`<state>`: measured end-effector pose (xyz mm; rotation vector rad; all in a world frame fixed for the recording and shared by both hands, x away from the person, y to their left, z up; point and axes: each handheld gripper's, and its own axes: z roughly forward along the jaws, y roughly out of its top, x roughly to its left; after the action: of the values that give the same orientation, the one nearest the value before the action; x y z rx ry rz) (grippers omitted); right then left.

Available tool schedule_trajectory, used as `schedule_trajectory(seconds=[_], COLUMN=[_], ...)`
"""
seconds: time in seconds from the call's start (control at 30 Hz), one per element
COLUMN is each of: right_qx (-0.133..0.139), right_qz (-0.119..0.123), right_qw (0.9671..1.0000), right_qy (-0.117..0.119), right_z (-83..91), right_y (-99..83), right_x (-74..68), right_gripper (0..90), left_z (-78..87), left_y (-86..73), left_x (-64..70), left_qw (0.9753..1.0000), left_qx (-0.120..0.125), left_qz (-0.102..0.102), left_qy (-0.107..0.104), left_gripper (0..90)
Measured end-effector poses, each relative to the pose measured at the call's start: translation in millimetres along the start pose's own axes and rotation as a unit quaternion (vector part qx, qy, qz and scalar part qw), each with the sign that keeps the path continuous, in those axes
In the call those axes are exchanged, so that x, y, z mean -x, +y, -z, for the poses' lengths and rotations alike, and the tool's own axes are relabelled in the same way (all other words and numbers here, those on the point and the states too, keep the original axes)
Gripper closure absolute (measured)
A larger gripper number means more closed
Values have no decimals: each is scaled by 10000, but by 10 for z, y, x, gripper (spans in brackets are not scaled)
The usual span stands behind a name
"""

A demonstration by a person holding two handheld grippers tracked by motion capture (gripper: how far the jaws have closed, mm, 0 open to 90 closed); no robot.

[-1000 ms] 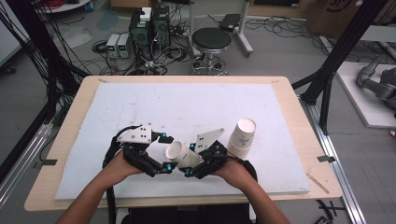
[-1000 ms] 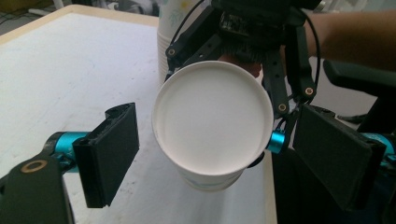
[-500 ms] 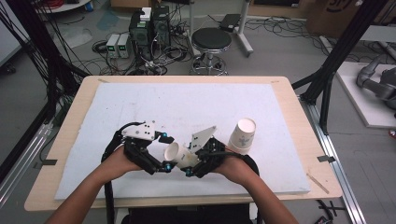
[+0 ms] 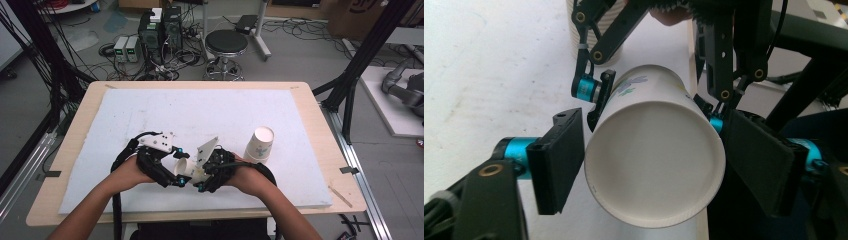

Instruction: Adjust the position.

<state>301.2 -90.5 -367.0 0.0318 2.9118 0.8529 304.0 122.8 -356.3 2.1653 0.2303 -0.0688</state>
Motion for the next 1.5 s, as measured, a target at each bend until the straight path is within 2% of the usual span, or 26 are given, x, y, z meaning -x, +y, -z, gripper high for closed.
schedule_trajectory(seconds=[0.23, 0.47, 0.53, 0.57, 0.6, 0.67, 0.7, 0.73, 0.77, 0.8, 0.83, 0.87, 0.93, 1.0, 1.03, 1.07, 1.1, 1.13, 1.17, 1.2, 1.23, 1.27, 1.3, 1.37, 1.47, 1.5], right_qx=[-116, -220, 0, 162, 363, 782, 954, 954, 1188, 1188, 1317, 1317, 1492, 1720, 1968, 1968, 2188, 2188, 2346, 2346, 2464, 2464, 2571, 2647, 2685, 2764], right_qz=[110, 58, -5, -159, -241, -369, -458, -458, -570, -570, -623, -623, -658, -776, -894, -894, -980, -980, -1054, -1054, -1069, -1069, -1103, -1124, -1099, -1117], right_qw=[9998, 9995, 10000, 9997, 9990, 9962, 9943, 9943, 9912, 9912, 9893, 9893, 9866, 9820, 9763, 9763, 9708, 9708, 9664, 9664, 9632, 9632, 9601, 9578, 9570, 9545], right_qy=[117, 202, 100, 22, 25, 83, 93, 93, 99, 99, 93, 93, 5, -25, -30, -30, -7, -7, -26, -26, -38, -38, -25, -31, 7, 11], right_z=[-28, -34, -17, 1, 25, 65, 81, 81, 94, 94, 90, 90, 92, 106, 124, 124, 136, 136, 140, 140, 139, 139, 138, 132, 124, 113], right_y=[3, 2, -20, -37, -58, -117, -149, -149, -213, -213, -272, -272, -328, -386, -449, -449, -511, -511, -562, -562, -608, -608, -644, -670, -697, -725], right_x=[3, -17, -15, -12, 1, 4, 2, 2, -14, -14, -31, -31, -50, -59, -67, -67, -77, -77, -94, -94, -104, -104, -117, -128, -136, -141], right_gripper=[345, 330, 210, 179, 179, 179, 179, 179, 179, 179, 179, 179, 179, 179, 179, 179, 179, 179, 178, 178, 179, 179, 179, 179, 179, 179], left_z=[-50, -65, -43, -34, -28, -31, -44, -44, -44, -54, -60, -60, -61, -60, -59, -59, -52, -52, -46, -46, -43, -43, -36, -32, -12, -5], left_y=[-11, -32, -51, -85, -102, -124, -169, -169, -192, -215, -257, -257, -291, -325, -353, -353, -378, -378, -396, -396, -406, -406, -411, -414, -420, -423], left_x=[-21, -4, -5, 5, 12, 17, 27, 27, 26, 33, 35, 35, 39, 43, 44, 44, 44, 44, 46, 46, 50, 50, 62, 62, 67, 68], left_qw=[9998, 9996, 9997, 9998, 9997, 9996, 9989, 9989, 9986, 9979, 9966, 9966, 9951, 9935, 9925, 9925, 9909, 9909, 9890, 9890, 9876, 9876, 9863, 9858, 9842, 9838], left_qx=[-185, -236, -114, 88, 145, 229, 430, 430, 490, 632, 814, 814, 979, 1134, 1219, 1219, 1345, 1345, 1474, 1474, 1568, 1568, 1648, 1676, 1761, 1786], left_qz=[-22, -149, -168, -152, -146, -158, -169, -169, -200, -136, -102, -102, -85, -61, -71, -71, -49, -49, -41, -41, -75, -75, -82, -118, -132, -124], left_qy=[-102, -109, -138, -126, -111, -111, -90, -90, -84, -91, -94, -94, -114, -104, -92, -92, -87, -87, -82, -82, -72, -72, -67, -68, -90, -87], left_gripper=[348, 367, 370, 370, 371, 371, 371, 371, 371, 371, 371, 371, 371, 371, 370, 371, 371, 371, 370, 371, 371, 371, 371, 371, 371, 371])
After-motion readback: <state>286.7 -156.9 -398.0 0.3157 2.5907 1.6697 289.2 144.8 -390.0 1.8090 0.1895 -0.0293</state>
